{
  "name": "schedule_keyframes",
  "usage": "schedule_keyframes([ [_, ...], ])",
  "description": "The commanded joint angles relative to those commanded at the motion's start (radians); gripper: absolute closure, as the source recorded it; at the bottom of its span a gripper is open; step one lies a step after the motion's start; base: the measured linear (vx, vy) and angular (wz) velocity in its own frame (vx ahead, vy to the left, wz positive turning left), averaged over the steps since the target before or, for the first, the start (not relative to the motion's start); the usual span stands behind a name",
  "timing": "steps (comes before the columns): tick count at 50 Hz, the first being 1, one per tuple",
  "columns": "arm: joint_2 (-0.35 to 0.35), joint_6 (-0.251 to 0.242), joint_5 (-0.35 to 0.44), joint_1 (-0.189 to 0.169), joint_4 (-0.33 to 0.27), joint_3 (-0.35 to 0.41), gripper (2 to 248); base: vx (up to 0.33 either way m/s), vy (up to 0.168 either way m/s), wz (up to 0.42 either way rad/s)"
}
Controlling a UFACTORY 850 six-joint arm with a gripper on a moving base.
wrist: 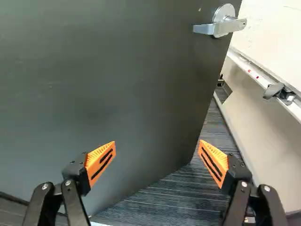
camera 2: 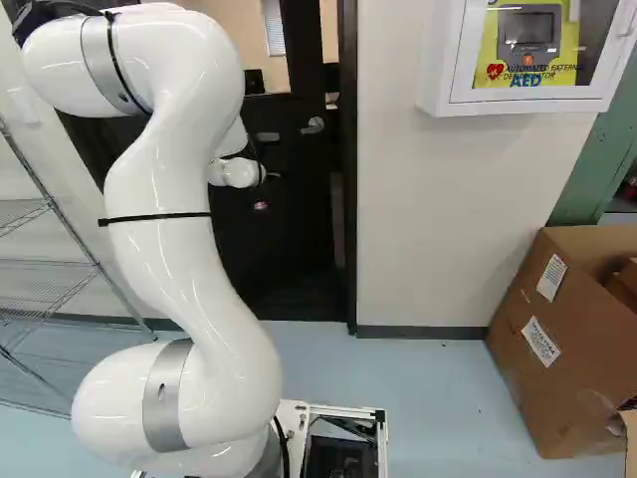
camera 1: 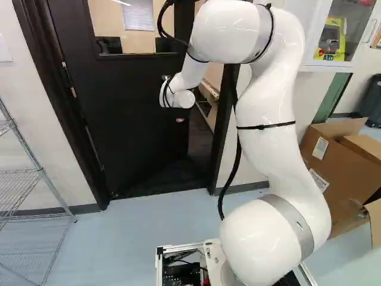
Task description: Open the door and move inside
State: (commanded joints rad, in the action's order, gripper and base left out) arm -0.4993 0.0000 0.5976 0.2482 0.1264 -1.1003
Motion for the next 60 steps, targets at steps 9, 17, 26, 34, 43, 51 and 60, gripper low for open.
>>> schedule_keyframes([
  [9, 0.043, 0.0, 0.0, -0.005, 0.0, 0.055, 3, 0.0, 0.0, 0.0],
  [17, 0.08, 0.0, 0.0, -0.01, 0.0, 0.102, 3, 0.0, 0.0, 0.0],
  [26, 0.122, 0.0, 0.0, -0.017, -0.003, 0.154, 3, 0.0, 0.0, 0.0],
  [34, 0.16, 0.0, 0.0, -0.024, -0.014, 0.2, 3, 0.0, 0.0, 0.0],
  [43, 0.201, 0.0, 0.0, -0.035, -0.044, 0.249, 3, 0.0, 0.0, 0.0],
  [51, 0.237, 0.0, 0.0, -0.046, -0.084, 0.291, 3, 0.0, 0.0, 0.0],
  [60, 0.277, 0.0, 0.0, -0.06, -0.134, 0.339, 3, 0.0, 0.0, 0.0],
])
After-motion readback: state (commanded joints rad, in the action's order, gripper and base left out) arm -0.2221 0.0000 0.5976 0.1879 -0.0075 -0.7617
